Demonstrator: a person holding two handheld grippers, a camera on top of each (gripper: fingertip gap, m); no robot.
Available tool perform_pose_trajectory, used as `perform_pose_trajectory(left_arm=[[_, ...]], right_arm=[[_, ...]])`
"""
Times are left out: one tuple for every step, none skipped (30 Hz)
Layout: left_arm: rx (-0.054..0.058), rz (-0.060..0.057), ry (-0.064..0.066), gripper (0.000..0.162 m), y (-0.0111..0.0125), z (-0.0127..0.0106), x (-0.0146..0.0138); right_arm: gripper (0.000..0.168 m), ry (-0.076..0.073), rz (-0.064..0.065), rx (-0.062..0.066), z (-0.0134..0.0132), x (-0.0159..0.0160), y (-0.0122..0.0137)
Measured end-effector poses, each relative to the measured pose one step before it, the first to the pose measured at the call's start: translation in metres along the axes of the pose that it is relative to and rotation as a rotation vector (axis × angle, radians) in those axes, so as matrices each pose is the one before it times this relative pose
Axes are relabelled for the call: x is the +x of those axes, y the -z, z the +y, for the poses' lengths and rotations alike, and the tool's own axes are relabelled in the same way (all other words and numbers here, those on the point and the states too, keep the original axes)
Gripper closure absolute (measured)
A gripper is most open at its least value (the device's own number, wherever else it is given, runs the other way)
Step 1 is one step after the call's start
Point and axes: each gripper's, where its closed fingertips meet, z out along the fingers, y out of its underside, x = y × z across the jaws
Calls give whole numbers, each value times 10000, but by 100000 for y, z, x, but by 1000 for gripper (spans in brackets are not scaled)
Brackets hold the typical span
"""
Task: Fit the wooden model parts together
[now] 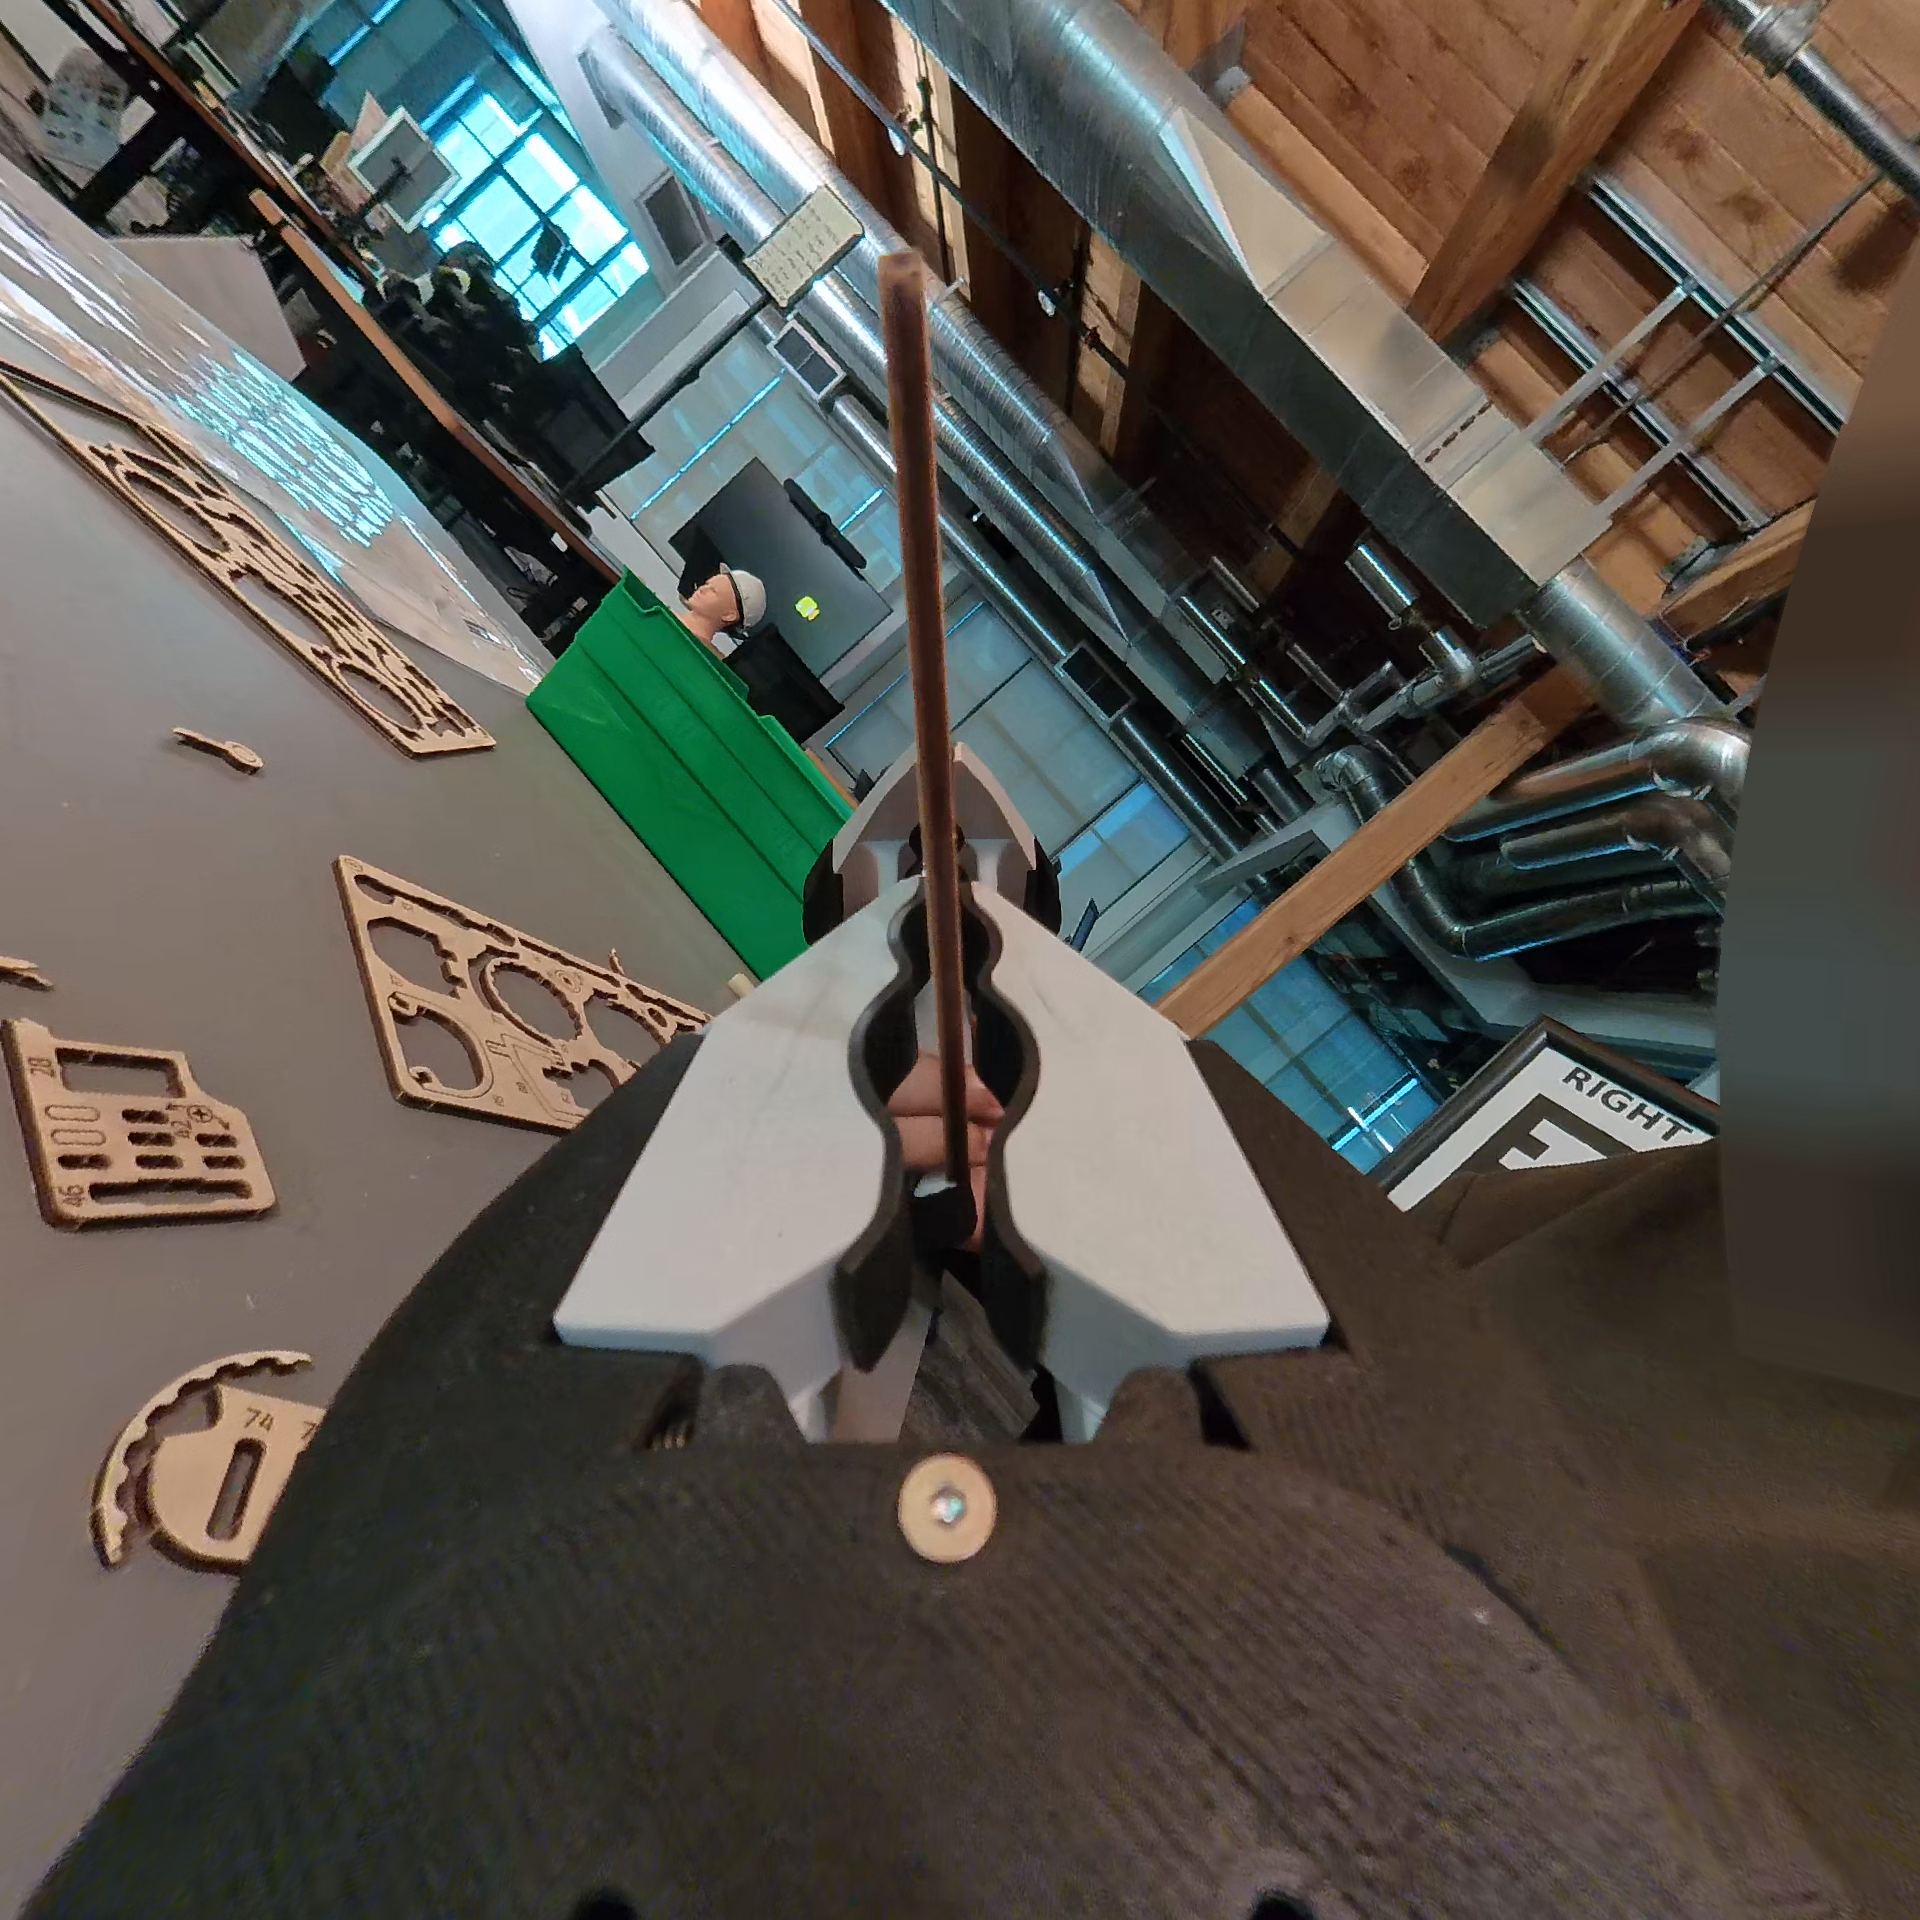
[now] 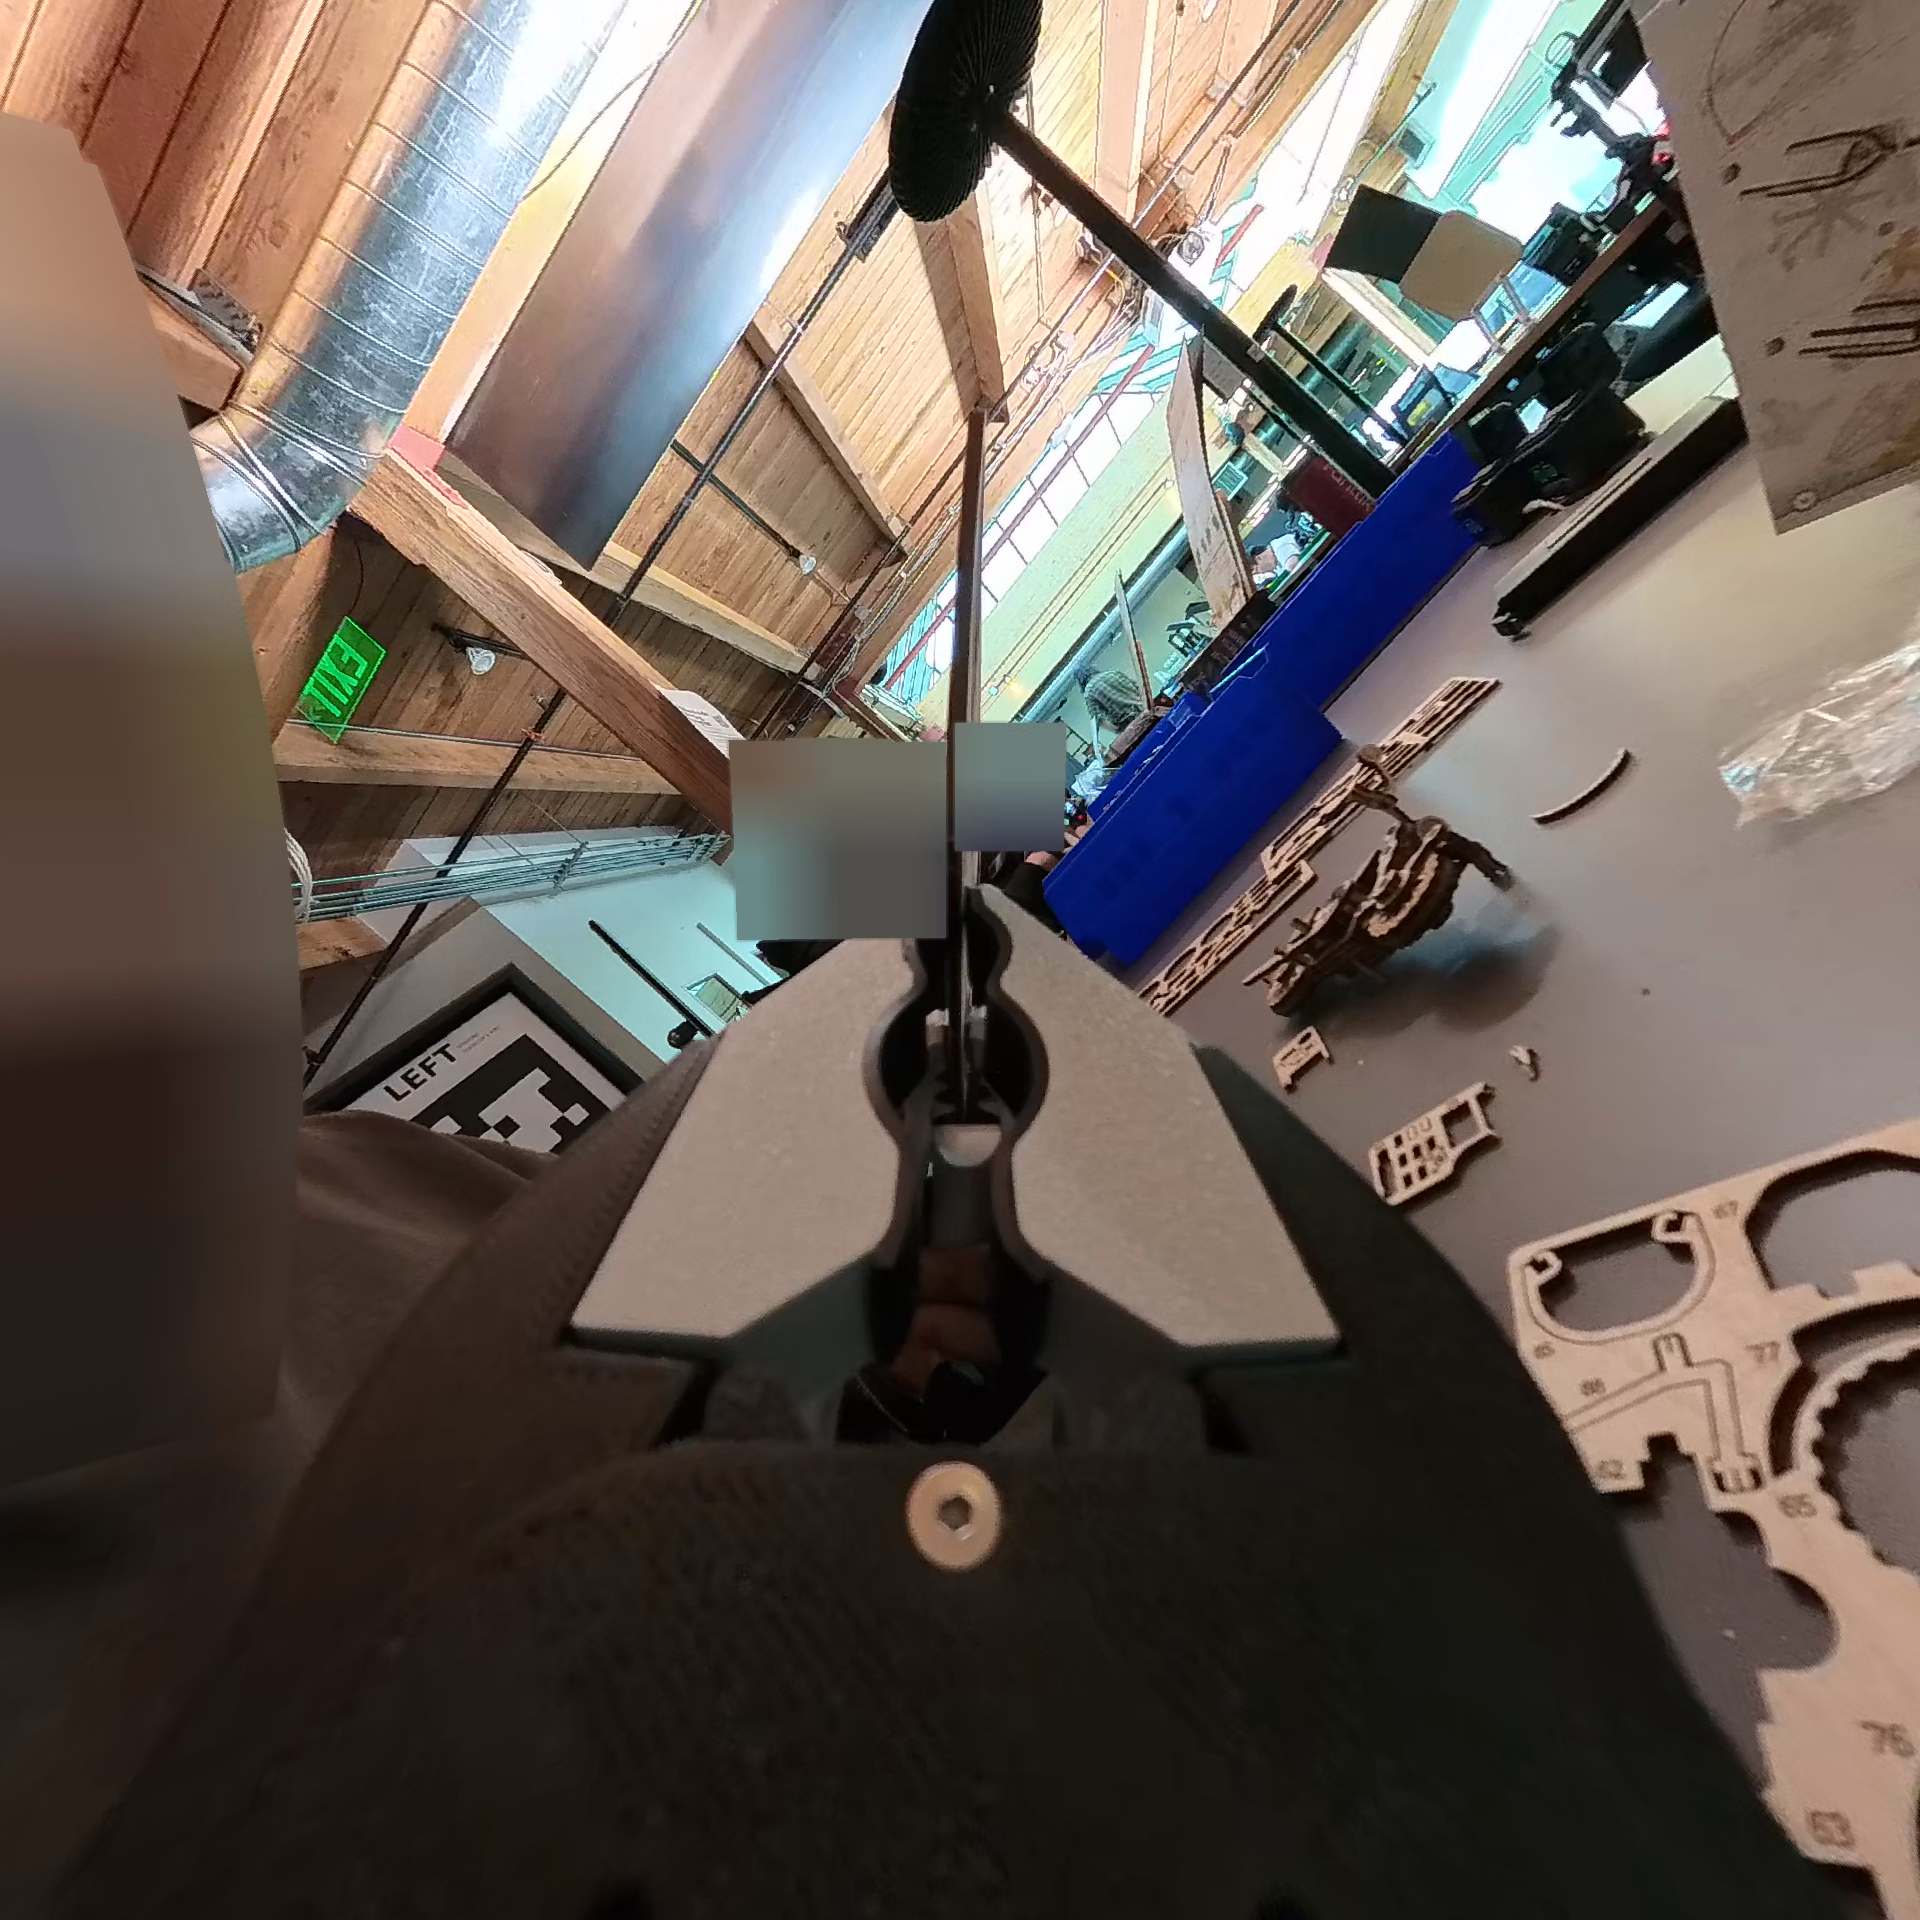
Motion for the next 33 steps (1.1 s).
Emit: perform_pose_trajectory(left_arm=[[19, -10, -13, 162, 24, -52, -13], [29, -7, -12, 162, 28, -74, -11], [34, -3, -10, 162, 36, -99, -13], [27, -5, -7, 162, 44, -84, -21], [28, -11, -9, 162, 42, -108, -35], [41, -10, -14, 162, 55, -122, -38], [51, -8, -12, 162, 57, -137, -31], [64, -12, -20, 162, 63, -163, -27], [83, -20, -29, 162, 91, -219, -50], [94, -33, -31, 162, 93, -254, -78], [109, -35, -28, 162, 122, -305, -86], [115, -26, -19, 162, 125, -329, -100], [128, -26, -7, 162, 137, -363, -106], [133, -31, -5, 162, 132, -372, -111], [126, -38, -5, 162, 128, -350, -127], [111, -35, -4, 162, 116, -311, -117], [93, -27, -3, 162, 95, -280, -101], [80, -15, 0, 162, 96, -223, -70], [67, -14, 9, 162, 76, -192, -66], [67, 6, 16, 161, 61, -158, -28], [52, 8, 34, 161, 46, -119, -23], [30, 8, 48, 161, 42, -70, -37], [16, 2, 59, 161, 18, -28, -51], [14, 5, 57, 161, 23, -5, -44], [6, 3, 57, 161, 16, 3, -43], [3, 12, 46, 161, 11, 5, -17], [-8, 11, 37, 161, -3, 19, -24], [-16, 2, 21, 161, -5, 36, -20], [-19, 6, 6, 161, -19, 50, -2], [-24, 10, 0, 161, -29, 61, 11], [-30, 9, -2, 161, -25, 69, 7], [-39, 8, 6, 161, -33, 83, -9], [-32, 7, 7, 161, -29, 71, -6]], right_arm=[[168, -14, -1, -4, 17, 13, -11], [168, -8, -3, -6, 15, 8, -13], [168, -6, 1, -9, 19, 13, -10], [168, -10, 7, -14, 29, 23, -21], [168, -8, 10, -16, 38, 35, -15], [168, -6, 12, -18, 42, 30, -24], [168, -14, 15, -25, 51, 48, -29], [168, -20, 17, -38, 72, 50, -34], [168, -27, 28, -57, 103, 76, -38], [168, -33, 49, -80, 155, 113, -51], [167, -23, 55, -101, 198, 108, -75], [168, -9, 49, -121, 245, 84, -106], [168, 7, 58, -154, 300, 81, -138], [168, 43, 75, -185, 360, 95, -171], [168, 75, 80, -212, 401, 64, -192], [168, 103, 77, -233, 426, 33, -215], [167, 125, 79, -251, 465, 22, -225], [167, 138, 77, -265, 478, 11, -232], [167, 141, 65, -248, 458, -10, -244], [167, 125, 48, -211, 397, -38, -221], [168, 107, 32, -192, 369, -48, -217], [167, 88, 32, -182, 340, -23, -184], [167, 72, 34, -180, 340, -2, -182], [167, 58, 26, -163, 303, 4, -149], [167, 39, 9, -138, 255, -17, -145], [167, 13, -2, -121, 223, -8, -131], [167, -1, -6, -111, 204, -10, -108], [167, -4, -2, -101, 198, 11, -93], [167, -4, 0, -88, 172, 4, -89], [167, 0, -1, -75, 138, 4, -69], [167, 13, 4, -67, 122, -6, -64], [167, 19, 8, -65, 120, 3, -52], [167, 15, 4, -59, 106, -2, -48]])
